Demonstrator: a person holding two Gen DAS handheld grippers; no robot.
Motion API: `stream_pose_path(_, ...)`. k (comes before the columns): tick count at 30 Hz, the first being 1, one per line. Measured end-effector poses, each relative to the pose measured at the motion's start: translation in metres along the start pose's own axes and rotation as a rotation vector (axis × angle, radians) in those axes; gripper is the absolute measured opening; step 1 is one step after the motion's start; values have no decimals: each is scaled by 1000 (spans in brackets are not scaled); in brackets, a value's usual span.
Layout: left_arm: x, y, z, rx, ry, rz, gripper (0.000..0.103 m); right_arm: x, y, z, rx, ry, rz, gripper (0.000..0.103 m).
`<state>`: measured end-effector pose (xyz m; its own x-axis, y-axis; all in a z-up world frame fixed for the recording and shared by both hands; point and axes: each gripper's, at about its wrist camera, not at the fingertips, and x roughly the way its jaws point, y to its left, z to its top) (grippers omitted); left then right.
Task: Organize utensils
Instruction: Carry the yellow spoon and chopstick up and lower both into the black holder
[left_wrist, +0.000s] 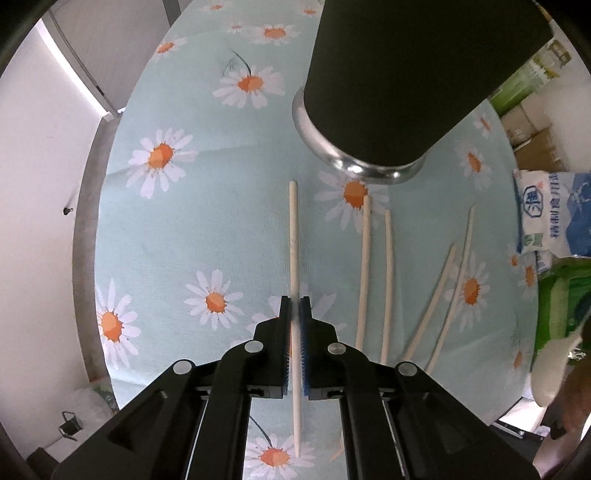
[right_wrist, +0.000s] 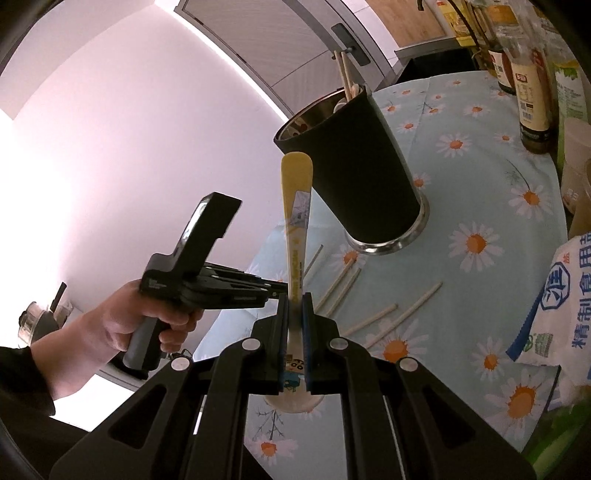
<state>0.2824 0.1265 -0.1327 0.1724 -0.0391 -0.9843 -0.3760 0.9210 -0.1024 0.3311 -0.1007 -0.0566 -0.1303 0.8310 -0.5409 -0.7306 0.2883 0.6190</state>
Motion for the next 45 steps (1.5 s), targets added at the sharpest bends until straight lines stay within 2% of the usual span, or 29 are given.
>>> stream_pose_path(6, -26, 5, -14, 21, -66, -44, 4, 11, 6, 5, -5, -9, -24, 8)
stream_pose_path(12, -57, 21, -24, 40, -166, -151, 4, 16, 20, 7, 9, -48, -85, 8)
stream_pose_path(14, -72, 27, -26, 46, -202, -208, 4, 15, 26, 8, 24, -74, -110, 8)
stream_pose_path(21, -118, 30, -16, 85, -315, -316, 4, 10, 51, 14, 20, -162, -164, 8)
stream_pose_path(25, -135, 35, -7, 123, -366, -355, 4, 10, 62, 21, 28, -204, -200, 8)
stream_pose_path(27, -143, 34, -4, 151, -404, -350, 4, 10, 65, 25, 25, -227, -209, 8)
stream_pose_path(30, -155, 32, 1, 193, -449, -389, 3, 9, 74, 32, 3, -270, -239, 8)
stream_pose_path(40, -196, 30, 26, 239, -718, -508, 3, 7, 83, 71, -36, -394, -286, 8)
stream_pose_path(45, -211, 25, 36, 274, -847, -535, 3, 1, 82, 89, -63, -442, -298, 8)
